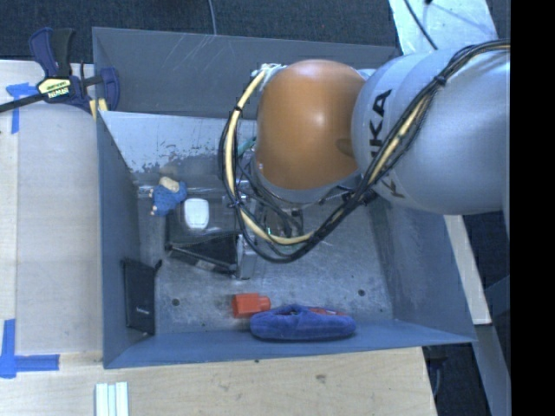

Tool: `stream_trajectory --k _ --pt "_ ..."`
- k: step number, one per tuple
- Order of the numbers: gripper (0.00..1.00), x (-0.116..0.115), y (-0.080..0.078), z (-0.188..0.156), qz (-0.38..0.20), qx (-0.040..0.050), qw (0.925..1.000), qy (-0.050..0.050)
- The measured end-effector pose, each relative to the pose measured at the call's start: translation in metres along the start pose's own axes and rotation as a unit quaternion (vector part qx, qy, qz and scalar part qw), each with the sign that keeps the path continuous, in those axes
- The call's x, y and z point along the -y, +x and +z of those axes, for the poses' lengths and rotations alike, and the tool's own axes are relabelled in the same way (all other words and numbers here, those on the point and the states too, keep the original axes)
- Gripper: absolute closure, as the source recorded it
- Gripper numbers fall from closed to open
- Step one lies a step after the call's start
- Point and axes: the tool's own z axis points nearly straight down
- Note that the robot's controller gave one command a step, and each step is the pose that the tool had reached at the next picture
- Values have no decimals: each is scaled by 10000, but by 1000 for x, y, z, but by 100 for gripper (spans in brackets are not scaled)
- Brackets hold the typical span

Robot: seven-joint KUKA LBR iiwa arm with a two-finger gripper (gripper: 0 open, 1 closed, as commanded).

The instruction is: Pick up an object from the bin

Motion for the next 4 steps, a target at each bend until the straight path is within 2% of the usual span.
stream_trajectory --k 1,2,3,4 --pt "0 16 -35 143 291 3 9996 1" --pt "100 15 -37 137 289 35 9996 -9" --pt "100 2 -14 -36 77 42 10000 -5" --pt "100 -41 24 -59 -162 13 9999 -7"
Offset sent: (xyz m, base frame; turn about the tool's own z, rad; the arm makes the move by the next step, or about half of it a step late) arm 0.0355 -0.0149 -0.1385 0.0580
